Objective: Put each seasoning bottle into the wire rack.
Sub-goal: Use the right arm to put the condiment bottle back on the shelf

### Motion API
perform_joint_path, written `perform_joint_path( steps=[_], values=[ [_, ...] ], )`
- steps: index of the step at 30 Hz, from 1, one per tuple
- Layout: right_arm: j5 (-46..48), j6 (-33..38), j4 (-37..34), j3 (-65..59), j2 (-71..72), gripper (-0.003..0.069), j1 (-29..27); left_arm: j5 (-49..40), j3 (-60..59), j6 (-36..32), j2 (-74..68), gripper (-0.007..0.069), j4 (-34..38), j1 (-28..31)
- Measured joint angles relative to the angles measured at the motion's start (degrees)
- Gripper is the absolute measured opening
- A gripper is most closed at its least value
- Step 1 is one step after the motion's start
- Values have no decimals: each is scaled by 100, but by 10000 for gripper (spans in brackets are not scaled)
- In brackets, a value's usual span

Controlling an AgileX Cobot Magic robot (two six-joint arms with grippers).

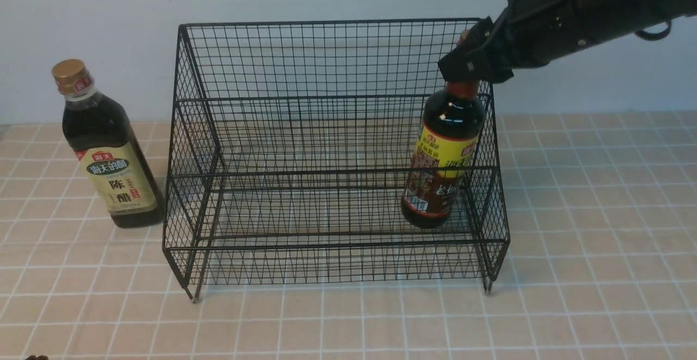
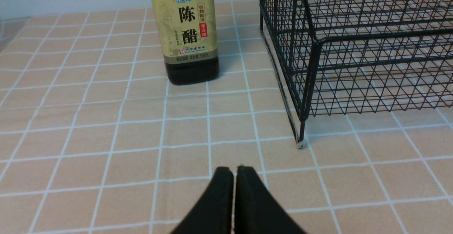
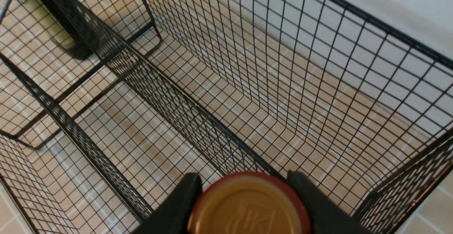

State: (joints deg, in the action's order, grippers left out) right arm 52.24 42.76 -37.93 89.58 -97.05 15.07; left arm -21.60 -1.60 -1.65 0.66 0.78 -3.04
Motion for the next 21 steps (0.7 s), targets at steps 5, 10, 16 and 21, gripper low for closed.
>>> perform_joint_path(
  steps=[5, 10, 16, 21],
  values=[
    [5, 11, 1, 6, -25, 281, 0, 0, 0, 0, 0, -7, 0, 0],
    [-6, 5, -93, 30, -55, 302, 0, 0, 0, 0, 0, -7, 0, 0],
    [-189, -13, -397, 76, -50, 424, 0, 0, 0, 0, 0, -7, 0, 0],
    [-243, -86, -414, 76, 15, 484, 0, 0, 0, 0, 0, -7, 0, 0]
  ],
)
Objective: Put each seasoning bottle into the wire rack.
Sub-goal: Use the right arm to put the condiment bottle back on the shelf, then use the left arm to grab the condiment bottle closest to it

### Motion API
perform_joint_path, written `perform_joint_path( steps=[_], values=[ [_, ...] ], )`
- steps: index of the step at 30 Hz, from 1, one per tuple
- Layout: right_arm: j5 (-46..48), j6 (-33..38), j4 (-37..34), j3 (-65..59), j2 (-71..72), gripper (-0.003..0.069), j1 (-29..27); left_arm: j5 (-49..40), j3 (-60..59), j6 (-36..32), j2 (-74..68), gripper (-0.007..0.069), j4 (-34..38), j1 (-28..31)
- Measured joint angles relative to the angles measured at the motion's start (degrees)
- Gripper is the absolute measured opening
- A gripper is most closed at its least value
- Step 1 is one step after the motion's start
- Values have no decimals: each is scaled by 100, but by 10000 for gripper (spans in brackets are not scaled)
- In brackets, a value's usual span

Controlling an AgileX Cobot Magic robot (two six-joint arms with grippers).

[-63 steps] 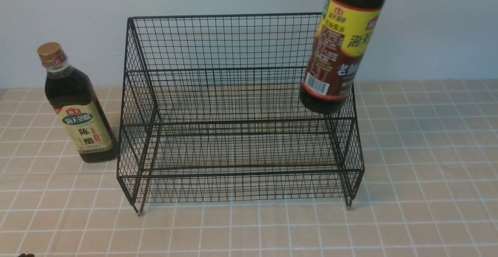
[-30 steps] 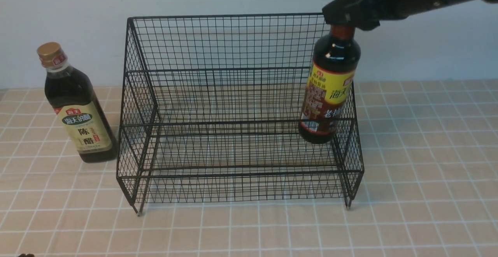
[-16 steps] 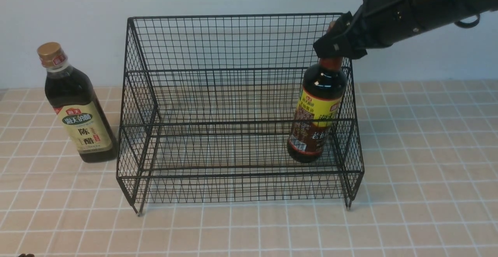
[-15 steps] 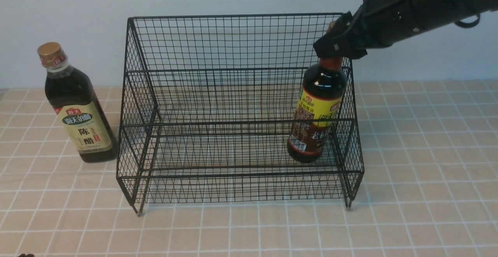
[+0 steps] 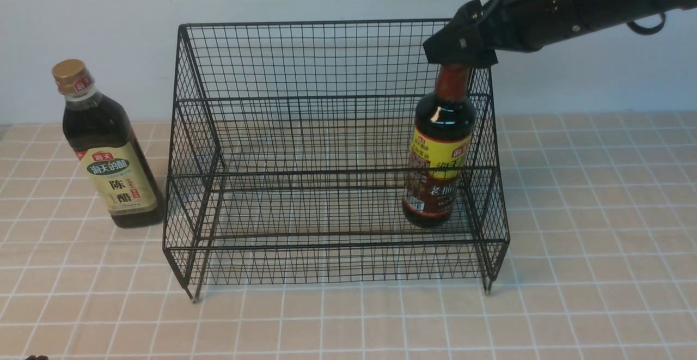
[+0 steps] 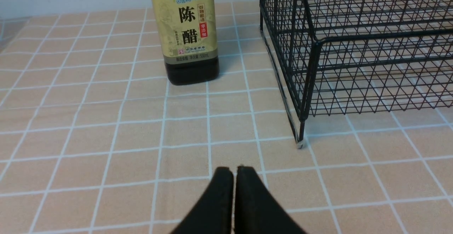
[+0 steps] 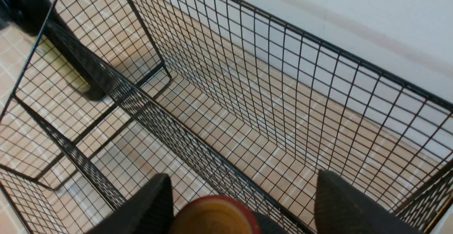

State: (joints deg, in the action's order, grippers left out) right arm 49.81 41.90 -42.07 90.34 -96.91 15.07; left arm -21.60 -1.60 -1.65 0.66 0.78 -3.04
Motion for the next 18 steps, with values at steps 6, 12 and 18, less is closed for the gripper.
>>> perform_joint_path(
  steps=[6, 12, 18],
  values=[
    [-72, -55, 12, 356, 382, 494, 0, 0, 0, 0, 0, -7, 0, 0],
    [-125, -574, 315, 1064, 1541, 430, 0, 0, 0, 0, 0, -7, 0, 0],
    [211, -2143, 1904, 1116, 2601, 168, 0, 0, 0, 0, 0, -7, 0, 0]
  ],
)
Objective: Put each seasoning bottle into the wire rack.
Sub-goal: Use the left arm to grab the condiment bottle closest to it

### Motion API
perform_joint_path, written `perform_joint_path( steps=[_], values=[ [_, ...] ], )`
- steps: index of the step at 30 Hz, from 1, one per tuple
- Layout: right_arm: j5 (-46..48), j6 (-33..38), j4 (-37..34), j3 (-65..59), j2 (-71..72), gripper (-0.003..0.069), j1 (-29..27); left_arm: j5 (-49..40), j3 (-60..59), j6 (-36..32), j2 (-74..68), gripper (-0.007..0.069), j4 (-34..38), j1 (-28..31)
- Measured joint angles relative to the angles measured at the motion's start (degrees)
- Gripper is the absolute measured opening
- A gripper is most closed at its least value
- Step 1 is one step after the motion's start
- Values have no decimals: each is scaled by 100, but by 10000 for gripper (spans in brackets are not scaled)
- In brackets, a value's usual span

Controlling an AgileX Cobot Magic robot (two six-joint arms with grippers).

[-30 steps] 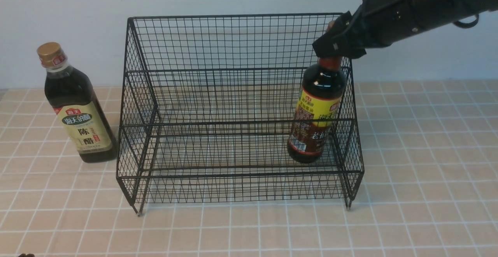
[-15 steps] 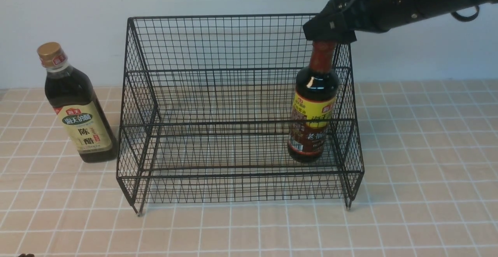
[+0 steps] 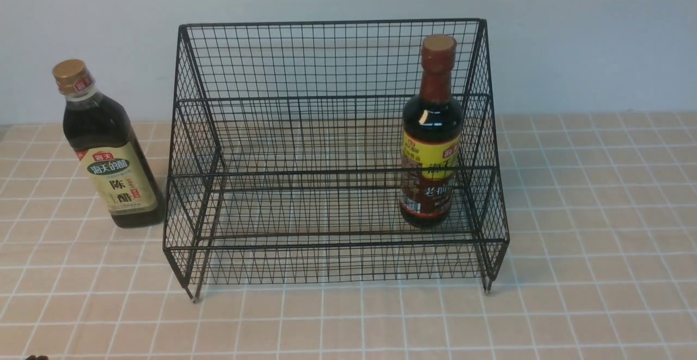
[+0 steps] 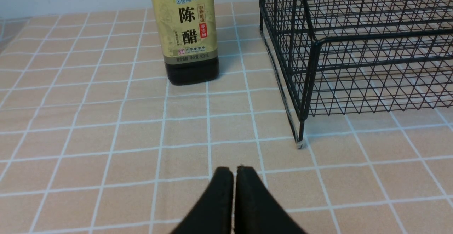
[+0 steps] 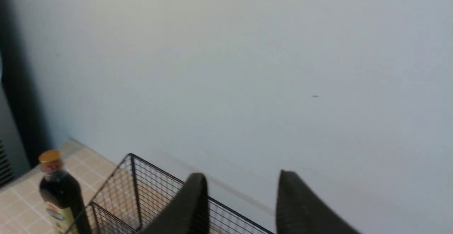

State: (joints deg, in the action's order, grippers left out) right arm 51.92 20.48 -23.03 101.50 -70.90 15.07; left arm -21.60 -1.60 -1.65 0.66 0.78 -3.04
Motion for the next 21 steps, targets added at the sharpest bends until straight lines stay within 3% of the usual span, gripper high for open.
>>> perform_joint_path(
  steps=[3, 8, 9, 15, 21],
  values=[
    [669, -1360, 1378, -76, 673, 27, 0, 0, 0, 0, 0, -7, 0, 0],
    [1427, -2561, 2702, -719, 1732, -9, 0, 0, 0, 0, 0, -7, 0, 0],
    [1499, -2913, 3049, -1349, 2414, -12, 0, 0, 0, 0, 0, -7, 0, 0],
    [958, -3519, 3147, -3422, 4339, -13, 0, 0, 0, 0, 0, -7, 0, 0],
    [-382, -3857, 2691, -5370, 6075, -13, 0, 0, 0, 0, 0, -7, 0, 0]
  ],
)
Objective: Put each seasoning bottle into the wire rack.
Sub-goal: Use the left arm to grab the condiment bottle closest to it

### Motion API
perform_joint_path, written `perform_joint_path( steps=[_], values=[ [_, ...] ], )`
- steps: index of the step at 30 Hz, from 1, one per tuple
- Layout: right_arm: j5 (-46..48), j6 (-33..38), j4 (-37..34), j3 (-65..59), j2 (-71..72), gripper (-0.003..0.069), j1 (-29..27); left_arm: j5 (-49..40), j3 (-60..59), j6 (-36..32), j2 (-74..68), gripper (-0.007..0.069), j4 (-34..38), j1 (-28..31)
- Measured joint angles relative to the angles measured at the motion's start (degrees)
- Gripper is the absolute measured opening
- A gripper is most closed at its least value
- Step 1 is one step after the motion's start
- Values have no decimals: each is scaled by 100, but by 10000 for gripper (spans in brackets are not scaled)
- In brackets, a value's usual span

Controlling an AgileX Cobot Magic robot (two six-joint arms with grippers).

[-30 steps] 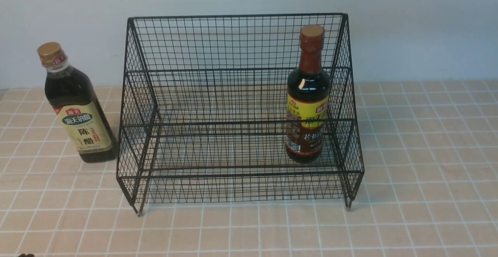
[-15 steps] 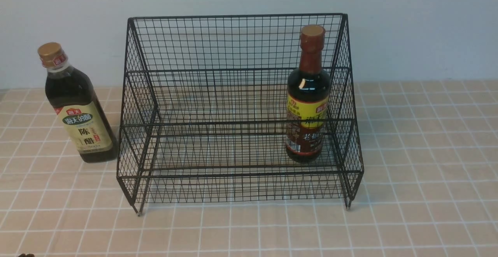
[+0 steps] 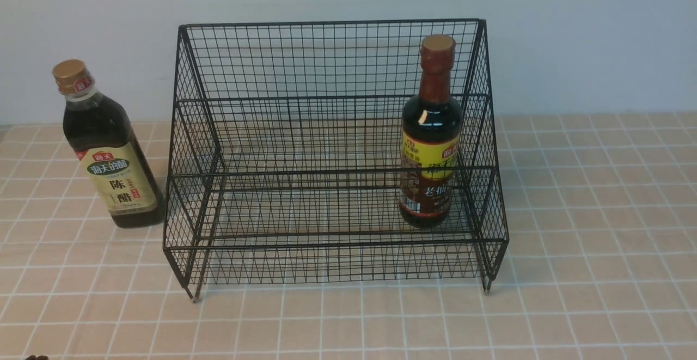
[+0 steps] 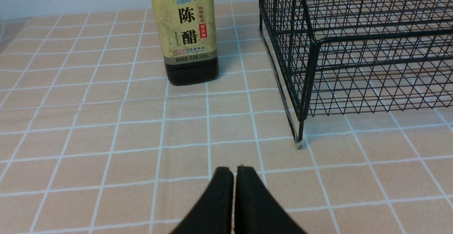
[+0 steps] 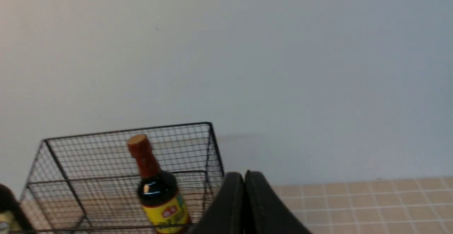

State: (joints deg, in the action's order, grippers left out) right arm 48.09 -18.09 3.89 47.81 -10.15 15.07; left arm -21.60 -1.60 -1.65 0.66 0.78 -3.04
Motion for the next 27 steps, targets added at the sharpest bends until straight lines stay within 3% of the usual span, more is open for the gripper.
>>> perform_joint_path(
  steps=[6, 12, 18, 22, 27],
  values=[
    [-355, 19, -509, -1214, 966, -13, 0, 0, 0, 0, 0, -7, 0, 0],
    [-734, 463, -433, -2049, 1120, -13, 0, 0, 0, 0, 0, -7, 0, 0],
    [-1764, 1007, -271, -3014, 1120, -15, -19, -1, 0, 0, 0, -7, 0, 0],
    [-2356, 1090, -146, -3598, 1120, -15, -351, -1, 0, 0, 0, -7, 0, 0],
    [-2738, 1090, -99, -4684, 1120, -15, -1190, -1, 0, 0, 0, -7, 0, 0]
  ],
)
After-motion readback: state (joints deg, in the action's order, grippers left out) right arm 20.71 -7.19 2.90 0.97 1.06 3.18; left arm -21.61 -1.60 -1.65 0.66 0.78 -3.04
